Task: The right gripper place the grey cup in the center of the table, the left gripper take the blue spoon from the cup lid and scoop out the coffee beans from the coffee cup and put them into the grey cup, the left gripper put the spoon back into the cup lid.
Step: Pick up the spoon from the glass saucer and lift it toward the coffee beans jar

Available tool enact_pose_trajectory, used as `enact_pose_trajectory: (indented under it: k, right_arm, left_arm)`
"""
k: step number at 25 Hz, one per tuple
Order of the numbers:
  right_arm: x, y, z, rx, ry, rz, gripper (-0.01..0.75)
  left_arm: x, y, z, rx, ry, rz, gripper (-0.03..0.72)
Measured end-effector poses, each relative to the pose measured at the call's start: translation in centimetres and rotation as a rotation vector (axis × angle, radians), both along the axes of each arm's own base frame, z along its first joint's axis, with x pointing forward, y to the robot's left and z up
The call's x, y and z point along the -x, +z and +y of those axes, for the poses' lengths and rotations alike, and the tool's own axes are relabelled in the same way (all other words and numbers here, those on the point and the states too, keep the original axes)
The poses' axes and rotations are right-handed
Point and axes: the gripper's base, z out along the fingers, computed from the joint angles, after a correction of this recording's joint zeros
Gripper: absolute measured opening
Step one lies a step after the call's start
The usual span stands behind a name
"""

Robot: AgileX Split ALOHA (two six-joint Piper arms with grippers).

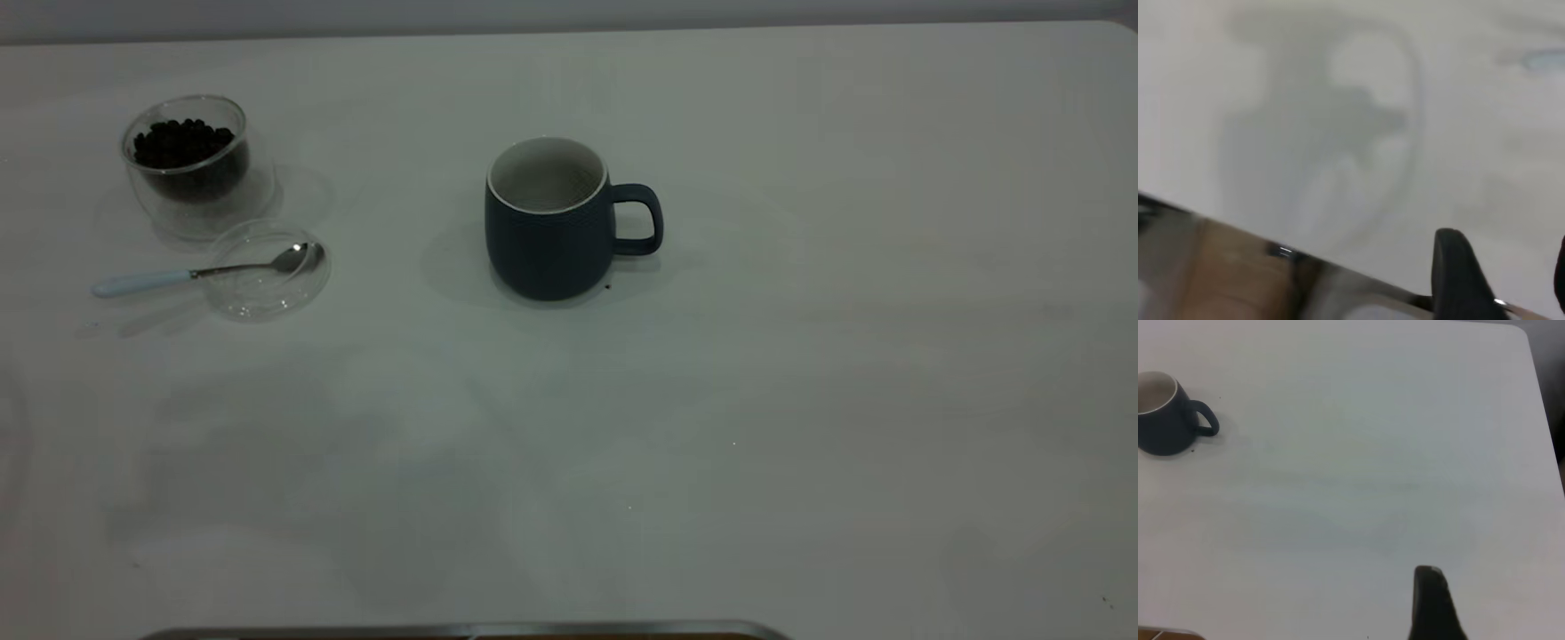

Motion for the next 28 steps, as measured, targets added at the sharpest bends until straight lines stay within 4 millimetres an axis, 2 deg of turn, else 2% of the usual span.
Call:
enact_pose_trajectory:
  k: [5,10,15,19,22,28]
  right_arm:
    - [0.0,0.0,0.0,0.0,0.0,0.0,0.503]
    - [0.0,0.0,0.0,0.0,0.0,0.0,0.503]
    - [0.0,0.0,0.0,0.0,0.0,0.0,0.503]
    - [0.0,0.0,0.0,0.0,0.0,0.0,0.503]
    - [0.0,0.0,0.0,0.0,0.0,0.0,0.503]
    - [0.0,0.0,0.0,0.0,0.0,0.0,0.503]
  left_arm:
    - [-1.6,-3.5,1.7,0.17,0.006,-0.008,0.418]
    - [-3.1,-6.7,2.7,0.297,-0.091,-0.078,0.418]
    - [-3.8,-9.8,3.9,0.388,-0.17,-0.149,0.418]
    - [-3.8,-12.5,4.1,0.434,-0.232,-0.137,0.418]
    - [-4.4,-14.5,4.1,0.492,-0.196,-0.139,0.418]
    - [-5.6,-16.8,4.2,0.585,-0.196,-0.166,0.426]
